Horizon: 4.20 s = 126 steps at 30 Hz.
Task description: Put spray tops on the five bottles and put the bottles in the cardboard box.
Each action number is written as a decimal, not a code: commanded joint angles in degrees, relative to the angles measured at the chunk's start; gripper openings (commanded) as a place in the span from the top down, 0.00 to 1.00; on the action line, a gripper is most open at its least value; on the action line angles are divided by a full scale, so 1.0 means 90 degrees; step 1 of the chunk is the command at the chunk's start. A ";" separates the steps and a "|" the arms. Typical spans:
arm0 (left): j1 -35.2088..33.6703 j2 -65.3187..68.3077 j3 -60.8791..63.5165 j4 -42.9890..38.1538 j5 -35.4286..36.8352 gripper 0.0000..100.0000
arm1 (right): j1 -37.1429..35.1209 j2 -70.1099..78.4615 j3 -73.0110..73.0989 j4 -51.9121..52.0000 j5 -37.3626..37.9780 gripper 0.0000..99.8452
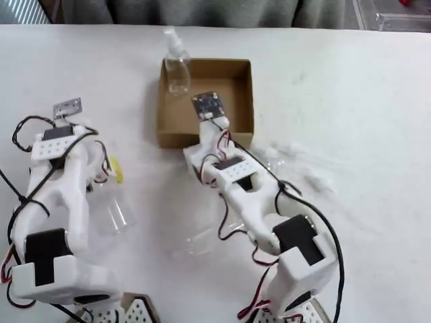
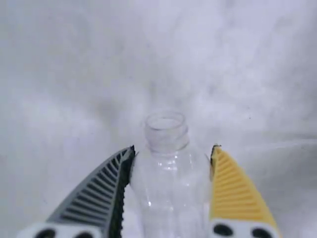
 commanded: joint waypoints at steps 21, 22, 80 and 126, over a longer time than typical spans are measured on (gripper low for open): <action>-0.0083 -0.0327 -0.0274 -0.0186 -0.0098 0.92 | 0.0063 -0.2349 -0.0752 0.3668 0.0615 0.97; -0.0083 -0.0327 -0.0274 -0.0186 -0.0098 0.92 | 0.0063 -0.2466 -0.0752 0.3844 0.0400 0.97; -0.0151 -0.0327 -0.0274 -0.0283 -0.0313 0.92 | -0.0259 0.0024 -0.2628 0.5436 -0.3722 0.87; -0.0142 -0.0317 -0.0264 -0.0332 -0.0322 0.92 | -0.0142 0.0650 -0.2794 0.5006 -0.4503 0.98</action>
